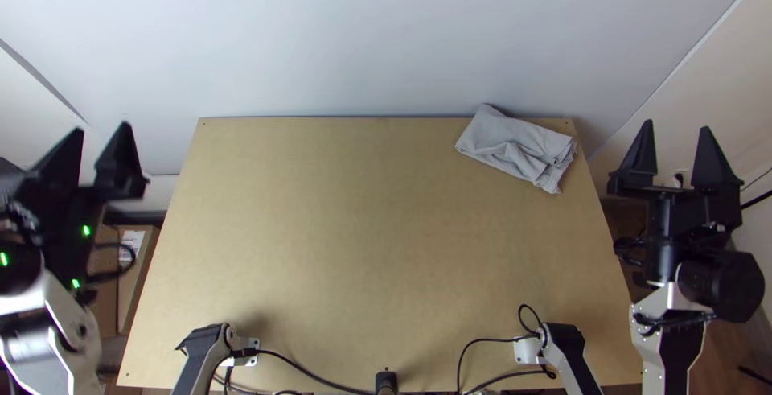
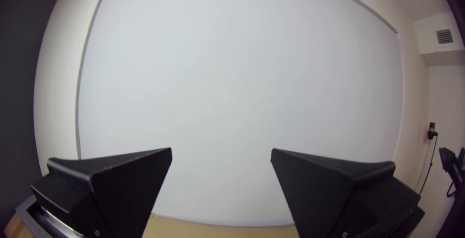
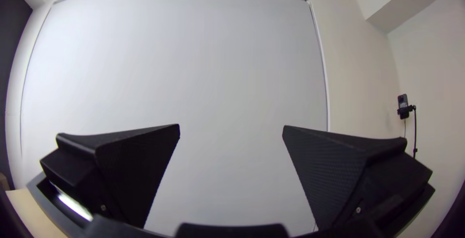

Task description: Fold the t-shirt

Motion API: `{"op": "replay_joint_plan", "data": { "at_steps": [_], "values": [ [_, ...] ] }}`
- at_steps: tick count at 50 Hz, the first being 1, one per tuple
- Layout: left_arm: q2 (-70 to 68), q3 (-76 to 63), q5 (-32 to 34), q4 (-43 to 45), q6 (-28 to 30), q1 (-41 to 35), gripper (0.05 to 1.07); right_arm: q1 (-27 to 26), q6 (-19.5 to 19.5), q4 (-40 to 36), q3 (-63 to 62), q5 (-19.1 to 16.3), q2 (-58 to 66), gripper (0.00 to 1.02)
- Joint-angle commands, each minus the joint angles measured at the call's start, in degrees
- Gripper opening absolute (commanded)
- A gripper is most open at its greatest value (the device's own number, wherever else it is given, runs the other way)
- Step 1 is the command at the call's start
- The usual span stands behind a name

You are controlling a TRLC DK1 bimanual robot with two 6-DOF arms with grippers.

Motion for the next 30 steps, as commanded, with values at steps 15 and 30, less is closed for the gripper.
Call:
{"op": "replay_joint_plan", "data": {
  "at_steps": [15,30],
  "values": [
    [-31.73,-37.93,0.55,26.12,1.79,1.99,1.03,7.53,2.79,9.26,-19.43,-0.2,-19.06,0.98],
    [-39.46,-52.43,0.64,24.8,0.74,1.81,1.03,7.44,6.92,10.4,-34.99,0.5,-27.67,0.98]
  ]
}}
